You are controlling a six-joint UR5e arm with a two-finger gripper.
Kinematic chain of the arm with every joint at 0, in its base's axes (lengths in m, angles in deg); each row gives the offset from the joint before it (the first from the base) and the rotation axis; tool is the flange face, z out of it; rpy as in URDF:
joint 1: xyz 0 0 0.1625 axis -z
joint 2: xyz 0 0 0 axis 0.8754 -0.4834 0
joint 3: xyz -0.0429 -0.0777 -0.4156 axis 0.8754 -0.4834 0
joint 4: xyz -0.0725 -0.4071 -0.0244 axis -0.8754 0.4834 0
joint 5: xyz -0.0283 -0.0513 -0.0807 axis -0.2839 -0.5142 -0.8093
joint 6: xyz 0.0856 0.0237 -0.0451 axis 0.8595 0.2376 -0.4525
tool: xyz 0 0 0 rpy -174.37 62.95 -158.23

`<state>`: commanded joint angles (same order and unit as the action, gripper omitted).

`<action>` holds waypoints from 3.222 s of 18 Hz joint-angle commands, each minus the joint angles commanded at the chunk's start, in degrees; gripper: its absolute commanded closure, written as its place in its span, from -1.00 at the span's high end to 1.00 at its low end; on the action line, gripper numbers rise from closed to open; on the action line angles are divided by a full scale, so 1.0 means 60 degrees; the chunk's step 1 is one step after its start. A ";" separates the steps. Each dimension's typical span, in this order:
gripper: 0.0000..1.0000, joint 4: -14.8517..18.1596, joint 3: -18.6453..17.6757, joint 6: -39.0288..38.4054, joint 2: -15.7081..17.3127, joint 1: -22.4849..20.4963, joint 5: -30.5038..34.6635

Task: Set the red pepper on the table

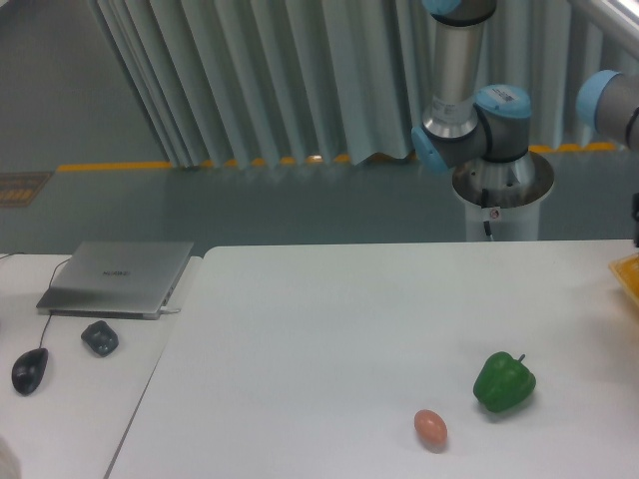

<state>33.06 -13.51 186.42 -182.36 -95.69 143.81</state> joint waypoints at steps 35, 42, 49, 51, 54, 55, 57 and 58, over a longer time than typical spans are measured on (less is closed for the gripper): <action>1.00 -0.1450 0.0484 -0.2614 -0.1406 -0.1467 0.0924; 1.00 -0.1683 0.0322 -0.7257 -0.1479 -0.1452 -0.0132; 1.00 -0.1846 0.0030 -0.8503 -0.1436 -0.2067 -0.0674; 1.00 -0.1802 -0.0015 -0.9984 -0.1377 -0.2067 -0.0673; 1.00 -0.1816 -0.0204 -1.0938 -0.1392 -0.2067 -0.0732; 1.00 -0.1816 -0.0263 -1.1115 -0.1377 -0.2082 -0.0732; 1.00 -0.1816 -0.0467 -1.1466 -0.1319 -0.2067 -0.0732; 1.00 -0.1816 -0.0614 -1.1584 -0.1231 -0.2053 -0.0732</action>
<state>22.16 -17.19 116.91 -189.75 -108.01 139.42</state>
